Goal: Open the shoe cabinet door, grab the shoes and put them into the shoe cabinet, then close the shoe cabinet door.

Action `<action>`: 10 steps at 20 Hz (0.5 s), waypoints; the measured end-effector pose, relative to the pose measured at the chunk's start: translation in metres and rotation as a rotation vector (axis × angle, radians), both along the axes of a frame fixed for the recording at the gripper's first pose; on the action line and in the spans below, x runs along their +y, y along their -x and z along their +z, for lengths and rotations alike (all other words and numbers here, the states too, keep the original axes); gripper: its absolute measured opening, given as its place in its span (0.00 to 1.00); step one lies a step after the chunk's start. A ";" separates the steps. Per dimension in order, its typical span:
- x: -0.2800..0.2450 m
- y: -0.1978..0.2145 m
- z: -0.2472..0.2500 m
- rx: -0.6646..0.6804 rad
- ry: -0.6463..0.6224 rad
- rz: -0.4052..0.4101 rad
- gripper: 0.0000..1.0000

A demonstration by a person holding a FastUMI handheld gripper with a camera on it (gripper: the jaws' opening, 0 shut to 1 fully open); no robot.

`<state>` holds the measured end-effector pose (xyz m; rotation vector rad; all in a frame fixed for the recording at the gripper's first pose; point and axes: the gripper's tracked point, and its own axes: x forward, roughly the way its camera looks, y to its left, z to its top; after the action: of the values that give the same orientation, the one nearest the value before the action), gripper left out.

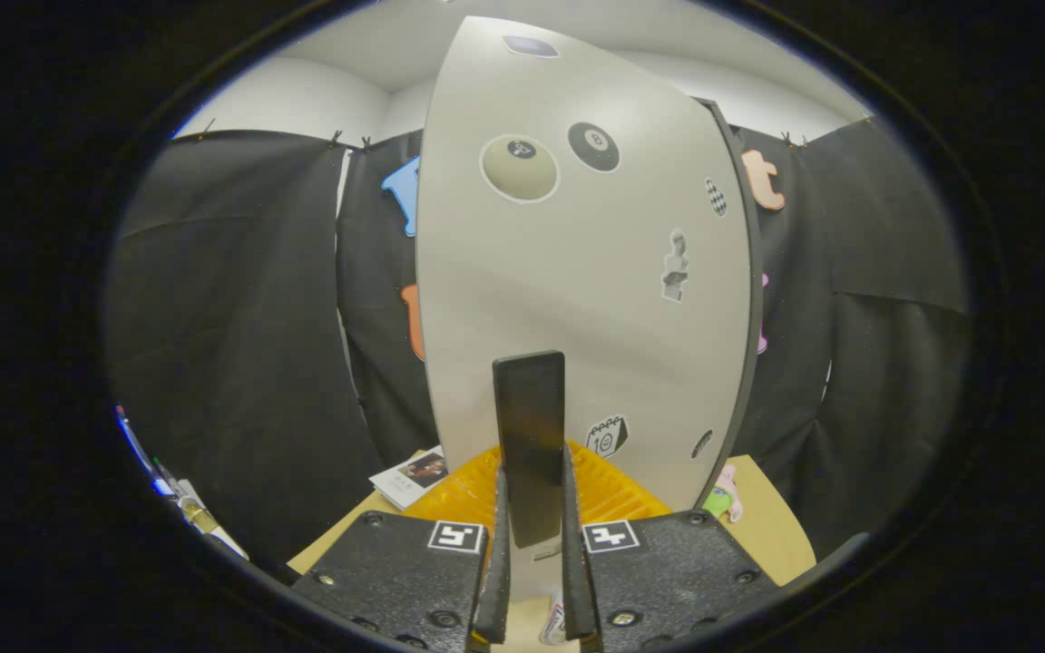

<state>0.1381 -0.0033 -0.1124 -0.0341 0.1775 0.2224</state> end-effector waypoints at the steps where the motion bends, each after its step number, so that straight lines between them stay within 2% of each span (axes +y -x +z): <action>1: -0.009 0.009 0.000 0.003 -0.007 0.005 0.27; 6: -0.063 0.042 0.005 0.018 0.000 0.022 0.26; 10: -0.111 0.069 0.008 0.003 0.019 -0.012 0.25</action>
<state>0.0693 -0.1142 -0.1048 -0.0512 0.1823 0.2084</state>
